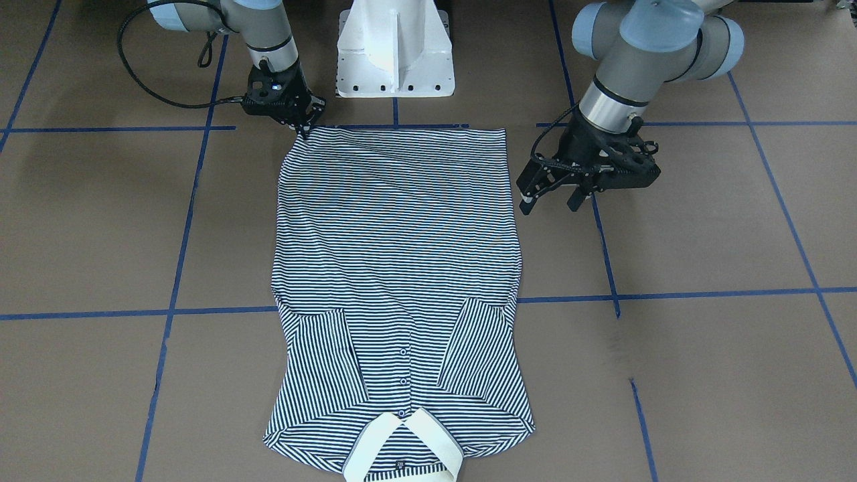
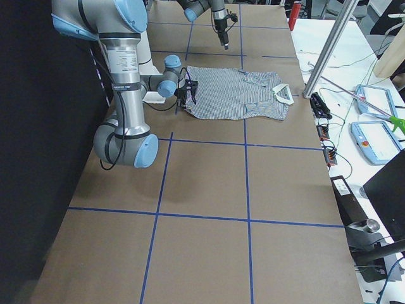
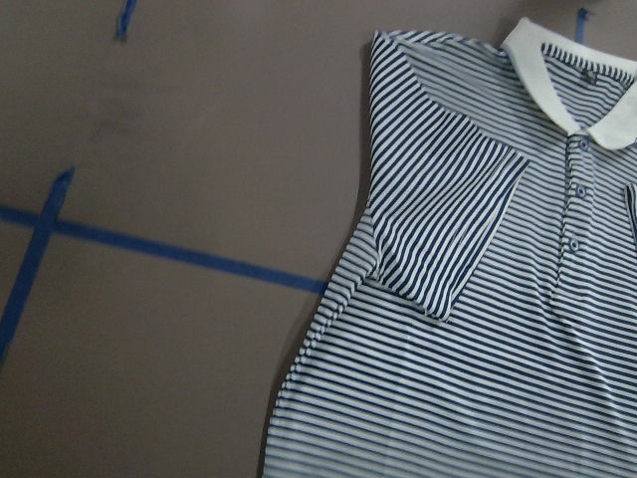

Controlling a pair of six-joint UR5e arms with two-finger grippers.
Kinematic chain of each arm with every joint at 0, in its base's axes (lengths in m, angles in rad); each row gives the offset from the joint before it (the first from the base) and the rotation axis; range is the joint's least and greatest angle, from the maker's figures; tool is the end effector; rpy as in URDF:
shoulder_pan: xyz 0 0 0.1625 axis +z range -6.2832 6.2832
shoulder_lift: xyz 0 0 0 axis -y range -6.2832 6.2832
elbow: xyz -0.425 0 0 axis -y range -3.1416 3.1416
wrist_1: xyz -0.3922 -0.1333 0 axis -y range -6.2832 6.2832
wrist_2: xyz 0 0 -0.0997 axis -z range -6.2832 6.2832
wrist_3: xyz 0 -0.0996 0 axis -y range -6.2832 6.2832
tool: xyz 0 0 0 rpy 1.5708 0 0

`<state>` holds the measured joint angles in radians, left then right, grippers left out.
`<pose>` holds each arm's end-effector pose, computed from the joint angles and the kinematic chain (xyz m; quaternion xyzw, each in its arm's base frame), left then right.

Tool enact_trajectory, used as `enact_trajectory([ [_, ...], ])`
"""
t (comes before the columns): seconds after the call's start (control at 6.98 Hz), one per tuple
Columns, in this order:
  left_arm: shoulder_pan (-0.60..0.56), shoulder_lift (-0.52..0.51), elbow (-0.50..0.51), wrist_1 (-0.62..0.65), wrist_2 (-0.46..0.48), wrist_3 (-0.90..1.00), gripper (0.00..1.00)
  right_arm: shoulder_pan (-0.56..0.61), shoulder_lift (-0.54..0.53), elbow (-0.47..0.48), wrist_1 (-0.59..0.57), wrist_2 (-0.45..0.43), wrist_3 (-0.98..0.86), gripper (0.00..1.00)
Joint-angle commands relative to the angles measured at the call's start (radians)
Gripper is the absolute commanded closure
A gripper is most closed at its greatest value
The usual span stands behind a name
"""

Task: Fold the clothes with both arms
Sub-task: 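Move the left gripper to the other hem corner nearest the robot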

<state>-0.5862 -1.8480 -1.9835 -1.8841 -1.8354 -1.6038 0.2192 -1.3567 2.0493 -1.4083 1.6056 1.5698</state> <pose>0.4017 -0.3955 0.2893 0.0189 0.4901 -0.2044 0.8472 -0.4917 -0.2426 0.3174 0.0298 -0.4138 0.0919 0.9052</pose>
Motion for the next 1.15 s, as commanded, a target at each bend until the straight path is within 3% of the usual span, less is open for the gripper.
enact_trajectory([
  [0.0,0.24,0.03,-0.043,0.106,0.192,-0.242,0.0,0.005,0.005,0.028,0.003,0.0,-0.001,1.0],
  [0.43,0.365,0.036,-0.04,0.157,0.242,-0.344,0.01,0.002,0.013,0.026,0.003,-0.001,0.001,1.0],
  [1.0,0.382,0.039,-0.029,0.158,0.242,-0.346,0.06,0.003,0.014,0.029,0.003,-0.003,0.001,1.0],
])
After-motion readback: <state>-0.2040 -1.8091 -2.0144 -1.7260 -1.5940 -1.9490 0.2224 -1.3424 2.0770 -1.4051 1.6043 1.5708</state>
